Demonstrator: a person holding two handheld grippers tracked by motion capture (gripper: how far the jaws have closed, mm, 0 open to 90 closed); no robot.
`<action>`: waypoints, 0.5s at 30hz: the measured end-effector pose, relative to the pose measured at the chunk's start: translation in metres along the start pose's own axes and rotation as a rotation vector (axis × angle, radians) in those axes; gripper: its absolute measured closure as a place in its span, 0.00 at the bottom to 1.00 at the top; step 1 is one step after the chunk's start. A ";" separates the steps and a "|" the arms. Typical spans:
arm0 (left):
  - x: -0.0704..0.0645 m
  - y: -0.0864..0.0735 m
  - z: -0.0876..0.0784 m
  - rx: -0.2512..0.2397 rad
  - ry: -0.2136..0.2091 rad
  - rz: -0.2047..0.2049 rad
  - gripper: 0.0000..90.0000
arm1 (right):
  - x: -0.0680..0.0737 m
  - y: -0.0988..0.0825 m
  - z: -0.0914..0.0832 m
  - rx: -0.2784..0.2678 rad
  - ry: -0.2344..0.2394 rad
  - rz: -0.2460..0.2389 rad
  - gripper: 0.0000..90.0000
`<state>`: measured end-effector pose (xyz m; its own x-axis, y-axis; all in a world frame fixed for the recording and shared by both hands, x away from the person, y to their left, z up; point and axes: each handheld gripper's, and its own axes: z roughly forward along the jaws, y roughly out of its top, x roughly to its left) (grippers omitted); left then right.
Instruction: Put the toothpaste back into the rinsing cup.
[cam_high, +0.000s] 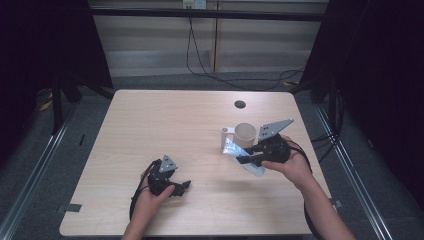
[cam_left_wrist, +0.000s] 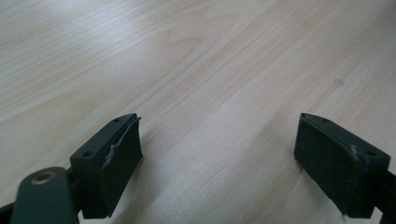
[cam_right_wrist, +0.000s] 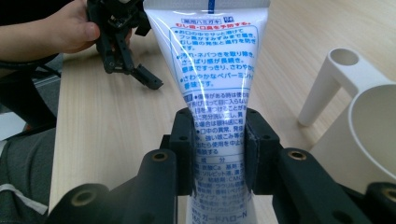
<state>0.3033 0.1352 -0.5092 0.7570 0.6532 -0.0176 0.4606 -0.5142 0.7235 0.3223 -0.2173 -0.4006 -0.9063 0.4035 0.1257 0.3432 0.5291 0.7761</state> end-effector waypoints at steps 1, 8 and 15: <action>0.000 0.000 0.000 0.002 0.000 0.002 0.16 | -0.001 0.001 -0.001 -0.001 -0.006 0.003 0.77; 0.000 0.000 0.000 0.001 0.000 0.002 0.16 | -0.004 0.003 -0.005 -0.045 -0.015 0.030 0.77; 0.000 0.000 0.000 0.001 0.002 0.002 0.16 | -0.005 0.010 -0.007 -0.091 -0.028 0.051 0.77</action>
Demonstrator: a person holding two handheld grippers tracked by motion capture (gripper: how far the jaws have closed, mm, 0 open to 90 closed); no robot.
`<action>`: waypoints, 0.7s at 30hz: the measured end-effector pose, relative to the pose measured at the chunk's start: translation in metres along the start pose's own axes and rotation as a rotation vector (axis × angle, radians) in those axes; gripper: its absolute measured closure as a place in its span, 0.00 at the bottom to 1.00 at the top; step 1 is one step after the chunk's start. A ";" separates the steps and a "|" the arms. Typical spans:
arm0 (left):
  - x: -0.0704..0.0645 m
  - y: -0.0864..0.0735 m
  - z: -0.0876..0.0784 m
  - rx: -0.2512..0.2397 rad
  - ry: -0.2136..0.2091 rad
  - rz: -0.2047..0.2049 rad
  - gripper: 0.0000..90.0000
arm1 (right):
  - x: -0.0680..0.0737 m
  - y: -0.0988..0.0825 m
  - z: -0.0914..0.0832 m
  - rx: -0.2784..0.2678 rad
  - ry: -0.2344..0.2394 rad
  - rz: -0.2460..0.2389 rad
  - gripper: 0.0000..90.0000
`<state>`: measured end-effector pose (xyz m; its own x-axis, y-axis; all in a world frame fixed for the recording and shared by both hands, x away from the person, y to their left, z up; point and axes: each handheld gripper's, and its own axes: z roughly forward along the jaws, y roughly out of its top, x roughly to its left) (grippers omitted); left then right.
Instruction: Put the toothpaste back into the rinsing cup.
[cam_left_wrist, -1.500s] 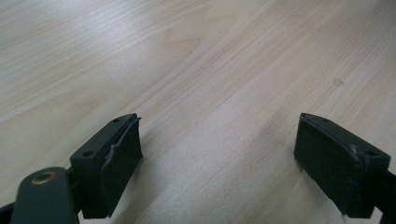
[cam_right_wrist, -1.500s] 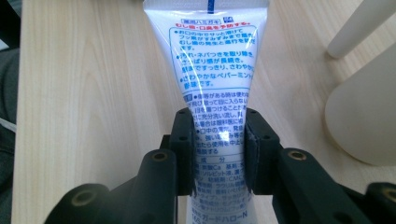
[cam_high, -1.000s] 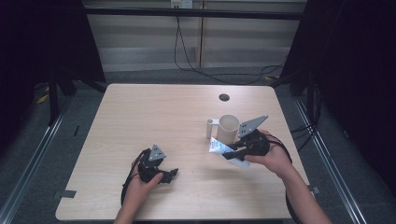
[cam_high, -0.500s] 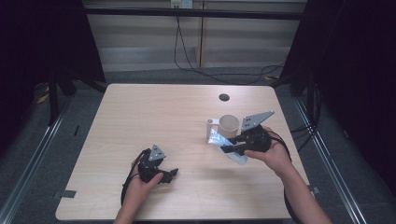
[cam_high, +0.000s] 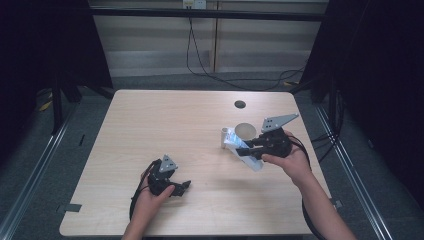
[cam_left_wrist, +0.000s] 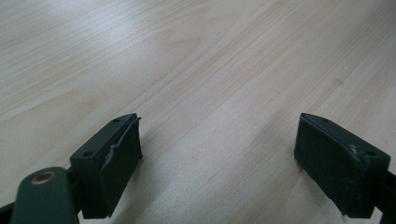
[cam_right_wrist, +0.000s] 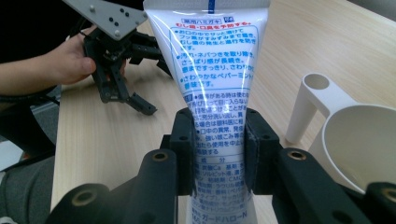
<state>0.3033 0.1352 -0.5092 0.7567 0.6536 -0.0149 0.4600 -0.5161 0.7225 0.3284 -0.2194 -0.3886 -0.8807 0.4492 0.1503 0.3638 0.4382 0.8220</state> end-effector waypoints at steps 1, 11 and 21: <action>0.000 0.000 0.000 0.000 0.000 0.000 0.16 | 0.000 0.001 0.000 -0.007 -0.003 0.001 0.77; 0.000 0.000 0.000 0.000 0.000 0.000 0.16 | -0.004 0.013 -0.005 -0.068 -0.059 0.020 0.77; 0.000 0.000 0.000 0.001 -0.001 0.001 0.16 | -0.011 0.021 -0.009 -0.126 -0.117 0.044 0.77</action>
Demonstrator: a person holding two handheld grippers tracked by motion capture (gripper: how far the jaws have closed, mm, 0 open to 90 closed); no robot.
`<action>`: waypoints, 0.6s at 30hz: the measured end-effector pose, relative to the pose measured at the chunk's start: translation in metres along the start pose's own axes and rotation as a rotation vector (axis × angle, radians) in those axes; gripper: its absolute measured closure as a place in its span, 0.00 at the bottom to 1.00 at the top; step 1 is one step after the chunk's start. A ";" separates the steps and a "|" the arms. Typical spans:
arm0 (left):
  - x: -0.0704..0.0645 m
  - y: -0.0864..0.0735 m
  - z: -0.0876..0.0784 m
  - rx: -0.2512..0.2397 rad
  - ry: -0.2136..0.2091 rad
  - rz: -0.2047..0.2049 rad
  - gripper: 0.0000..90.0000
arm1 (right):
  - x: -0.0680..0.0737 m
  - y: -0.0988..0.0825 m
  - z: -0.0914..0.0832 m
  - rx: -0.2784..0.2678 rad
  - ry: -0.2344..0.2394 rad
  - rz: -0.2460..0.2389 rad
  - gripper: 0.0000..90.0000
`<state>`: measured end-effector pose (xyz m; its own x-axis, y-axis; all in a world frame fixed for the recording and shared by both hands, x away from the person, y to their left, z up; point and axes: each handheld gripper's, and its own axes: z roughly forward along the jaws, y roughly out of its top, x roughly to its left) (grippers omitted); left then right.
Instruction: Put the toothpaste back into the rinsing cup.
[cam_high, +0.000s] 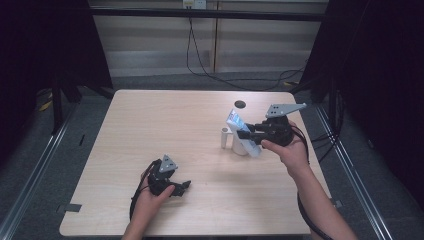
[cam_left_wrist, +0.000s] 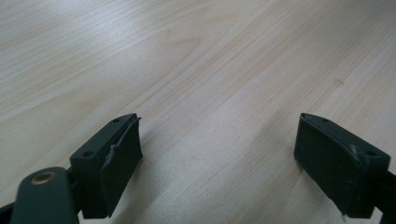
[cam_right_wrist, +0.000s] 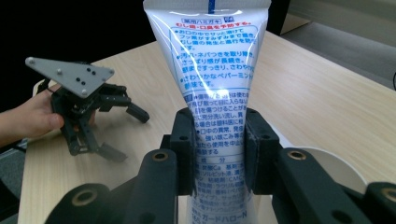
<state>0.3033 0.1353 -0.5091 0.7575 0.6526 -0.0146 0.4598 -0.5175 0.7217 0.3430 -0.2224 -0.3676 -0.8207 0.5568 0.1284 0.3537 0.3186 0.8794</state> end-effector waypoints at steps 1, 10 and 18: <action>0.000 0.000 0.000 0.000 0.000 0.000 0.16 | 0.000 0.001 0.000 -0.005 -0.007 0.004 0.77; 0.000 0.000 0.000 0.000 -0.002 -0.002 0.16 | -0.004 0.008 0.000 -0.042 -0.047 0.028 0.77; 0.000 0.000 0.000 0.000 0.000 0.000 0.16 | -0.008 0.012 0.000 -0.061 -0.077 0.043 0.77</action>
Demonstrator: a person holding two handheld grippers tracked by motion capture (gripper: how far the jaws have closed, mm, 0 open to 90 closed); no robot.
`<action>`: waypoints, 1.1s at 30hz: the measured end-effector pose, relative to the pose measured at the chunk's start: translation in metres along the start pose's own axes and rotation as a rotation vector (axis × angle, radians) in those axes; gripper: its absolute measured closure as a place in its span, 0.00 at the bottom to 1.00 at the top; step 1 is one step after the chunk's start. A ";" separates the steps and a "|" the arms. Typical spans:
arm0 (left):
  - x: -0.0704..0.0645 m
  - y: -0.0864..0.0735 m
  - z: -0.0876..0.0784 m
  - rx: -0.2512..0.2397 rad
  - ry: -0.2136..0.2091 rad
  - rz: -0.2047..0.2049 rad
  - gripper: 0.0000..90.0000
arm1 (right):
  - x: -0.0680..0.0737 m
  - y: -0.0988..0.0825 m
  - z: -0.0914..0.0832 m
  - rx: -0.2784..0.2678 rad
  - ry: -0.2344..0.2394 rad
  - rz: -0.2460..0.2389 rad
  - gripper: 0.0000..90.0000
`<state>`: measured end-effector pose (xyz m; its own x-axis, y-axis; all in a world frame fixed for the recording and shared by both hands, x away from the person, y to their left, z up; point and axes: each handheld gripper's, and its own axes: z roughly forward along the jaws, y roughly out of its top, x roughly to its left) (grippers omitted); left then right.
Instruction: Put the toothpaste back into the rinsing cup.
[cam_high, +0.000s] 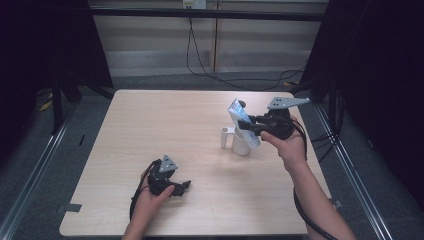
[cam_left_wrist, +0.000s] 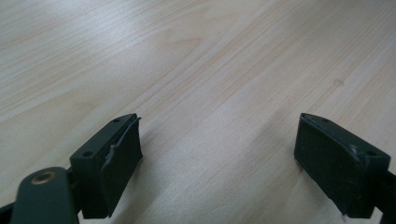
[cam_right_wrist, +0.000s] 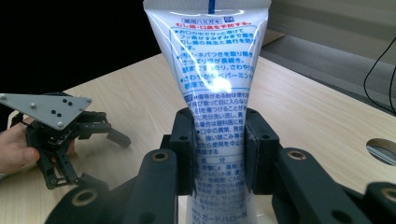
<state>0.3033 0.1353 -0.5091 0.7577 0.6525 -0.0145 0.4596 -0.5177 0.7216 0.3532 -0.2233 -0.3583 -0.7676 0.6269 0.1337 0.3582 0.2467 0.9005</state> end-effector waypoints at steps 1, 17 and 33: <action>0.000 0.000 0.000 0.000 0.000 0.000 0.16 | -0.001 0.000 0.000 -0.004 -0.003 0.002 0.77; 0.000 0.000 0.000 0.000 -0.003 -0.003 0.16 | -0.004 0.006 0.008 -0.019 -0.043 0.010 0.77; 0.000 0.000 0.000 0.000 0.000 0.000 0.16 | -0.012 0.012 0.011 -0.051 -0.103 0.033 0.77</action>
<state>0.3033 0.1352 -0.5090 0.7577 0.6524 -0.0150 0.4600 -0.5177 0.7214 0.3726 -0.2193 -0.3538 -0.6961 0.7074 0.1228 0.3530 0.1883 0.9165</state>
